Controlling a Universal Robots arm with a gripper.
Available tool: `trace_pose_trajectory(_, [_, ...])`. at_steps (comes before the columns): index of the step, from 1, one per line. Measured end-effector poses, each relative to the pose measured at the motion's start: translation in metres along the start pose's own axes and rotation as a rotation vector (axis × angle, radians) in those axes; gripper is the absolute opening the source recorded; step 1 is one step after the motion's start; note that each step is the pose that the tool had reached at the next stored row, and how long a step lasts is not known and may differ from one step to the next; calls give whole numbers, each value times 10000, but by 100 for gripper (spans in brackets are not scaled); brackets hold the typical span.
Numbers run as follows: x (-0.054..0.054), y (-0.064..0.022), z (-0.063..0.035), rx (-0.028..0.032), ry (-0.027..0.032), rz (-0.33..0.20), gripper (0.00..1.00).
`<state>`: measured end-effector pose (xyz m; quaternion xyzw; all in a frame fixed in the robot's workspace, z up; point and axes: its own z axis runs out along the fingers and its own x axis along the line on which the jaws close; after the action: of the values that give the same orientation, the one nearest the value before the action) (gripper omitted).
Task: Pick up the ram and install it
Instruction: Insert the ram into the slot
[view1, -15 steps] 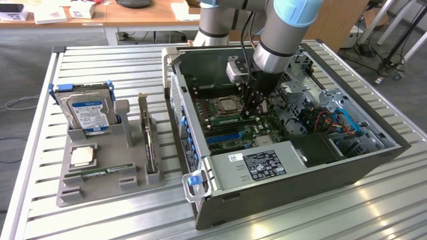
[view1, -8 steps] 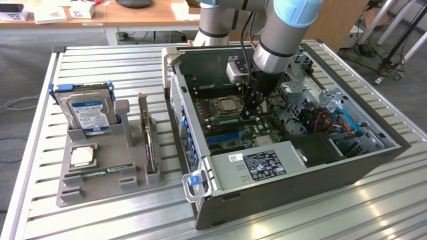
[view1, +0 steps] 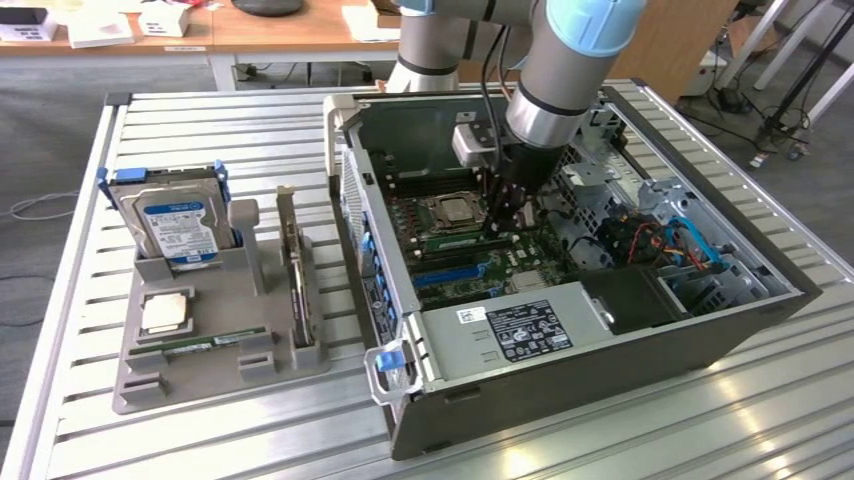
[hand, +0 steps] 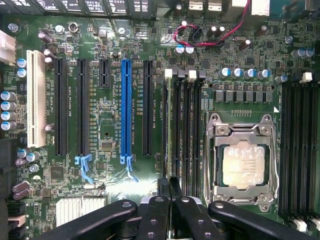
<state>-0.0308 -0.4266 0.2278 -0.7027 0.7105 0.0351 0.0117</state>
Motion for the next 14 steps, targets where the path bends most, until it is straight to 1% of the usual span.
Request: trace_pose_trajectory(14, [3,-1,36,-1,3,0,12])
